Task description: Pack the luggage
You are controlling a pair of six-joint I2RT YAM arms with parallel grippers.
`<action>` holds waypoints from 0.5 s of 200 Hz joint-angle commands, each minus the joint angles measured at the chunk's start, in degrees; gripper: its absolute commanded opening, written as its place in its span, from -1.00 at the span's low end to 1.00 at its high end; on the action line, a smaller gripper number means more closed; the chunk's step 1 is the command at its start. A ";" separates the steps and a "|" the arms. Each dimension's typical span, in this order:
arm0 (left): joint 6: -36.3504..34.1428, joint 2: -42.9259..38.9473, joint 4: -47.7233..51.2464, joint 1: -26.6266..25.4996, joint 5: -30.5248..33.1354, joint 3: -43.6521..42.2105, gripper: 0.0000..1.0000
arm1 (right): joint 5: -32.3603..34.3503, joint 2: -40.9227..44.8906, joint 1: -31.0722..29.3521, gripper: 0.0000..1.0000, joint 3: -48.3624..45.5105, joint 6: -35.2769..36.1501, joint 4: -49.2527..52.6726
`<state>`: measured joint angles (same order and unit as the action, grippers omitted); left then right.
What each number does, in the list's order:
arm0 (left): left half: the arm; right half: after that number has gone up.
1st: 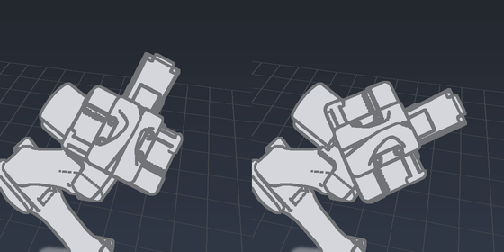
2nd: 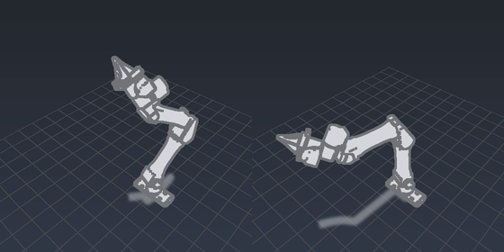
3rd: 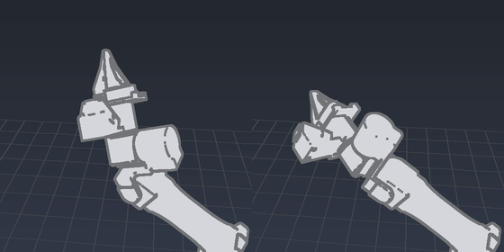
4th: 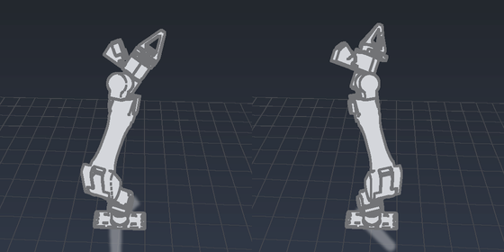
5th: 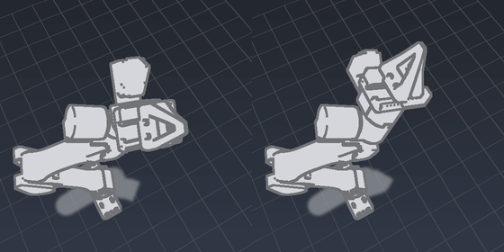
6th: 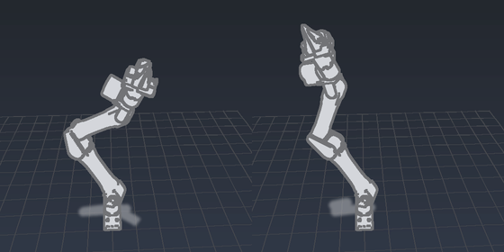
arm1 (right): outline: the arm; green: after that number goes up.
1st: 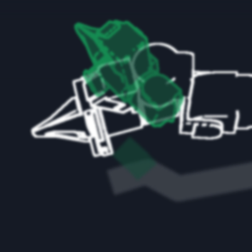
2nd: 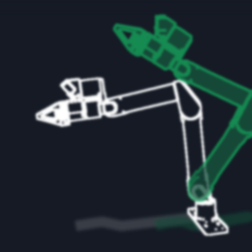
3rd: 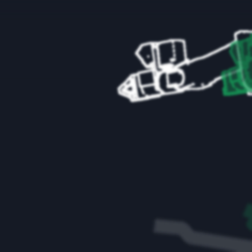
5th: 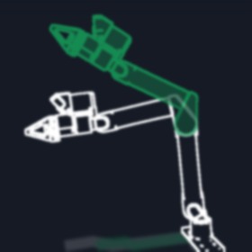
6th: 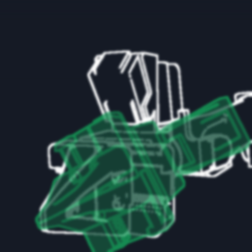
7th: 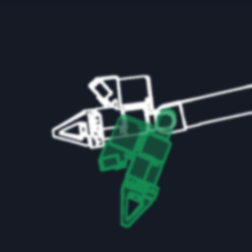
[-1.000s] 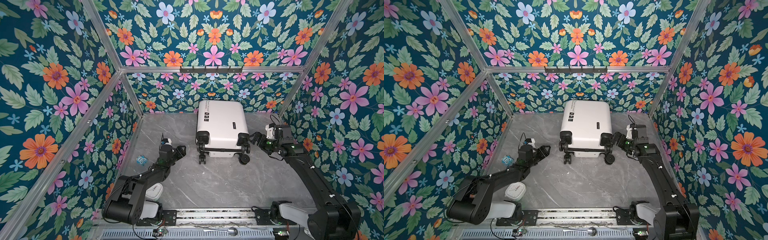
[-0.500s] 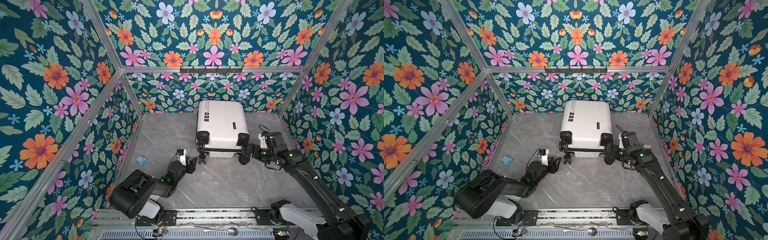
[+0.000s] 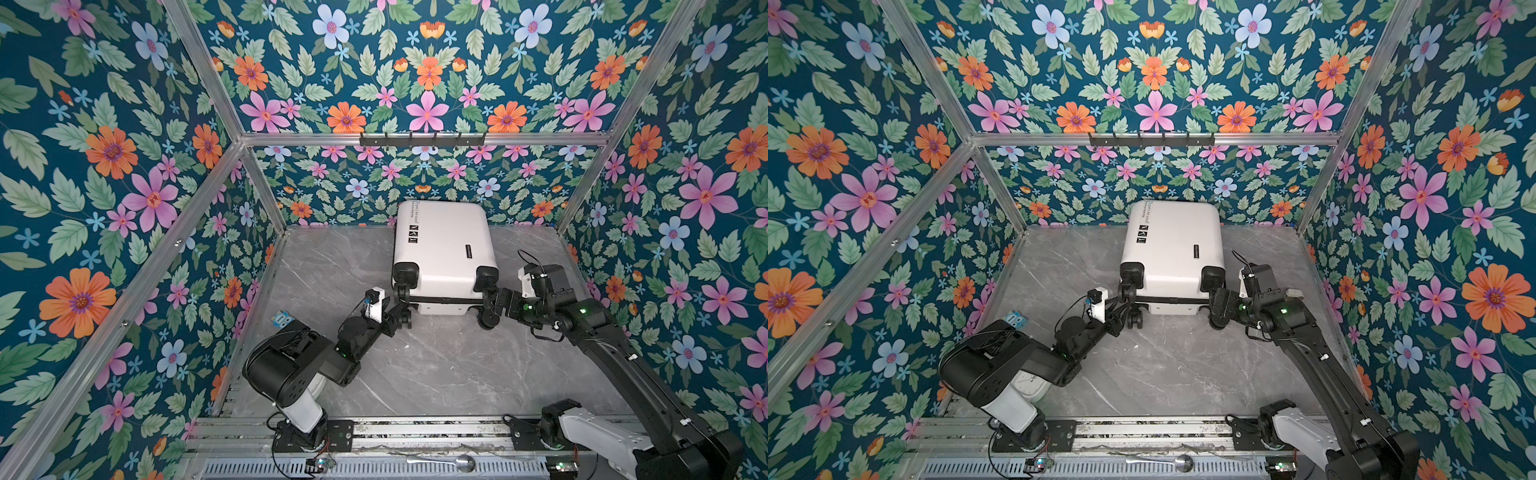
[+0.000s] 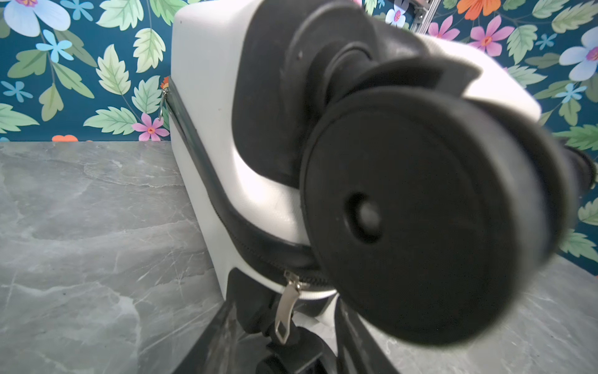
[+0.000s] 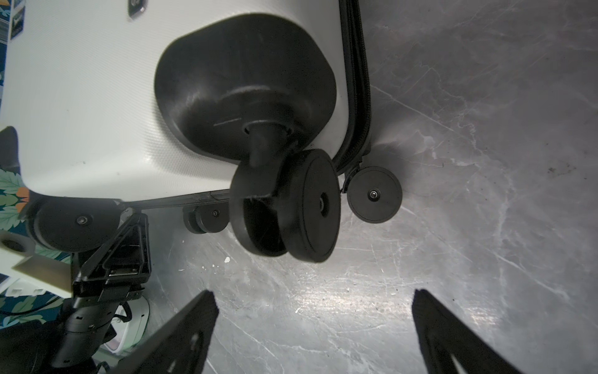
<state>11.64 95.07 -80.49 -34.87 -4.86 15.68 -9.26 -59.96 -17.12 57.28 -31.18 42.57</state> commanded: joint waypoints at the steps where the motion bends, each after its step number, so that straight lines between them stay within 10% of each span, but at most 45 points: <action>1: -2.63 1.36 0.60 -0.02 -1.40 1.00 -0.15 | 0.21 -0.23 -0.10 0.90 0.37 0.23 0.33; 100: -5.23 5.17 3.03 -0.06 0.29 4.46 -0.47 | -0.32 -0.41 -0.07 0.90 0.38 -0.20 0.18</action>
<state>7.38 99.53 -77.43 -34.92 -4.78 19.51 -9.34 -60.31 -17.15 57.36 -31.33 42.54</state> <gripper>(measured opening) 0.271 0.953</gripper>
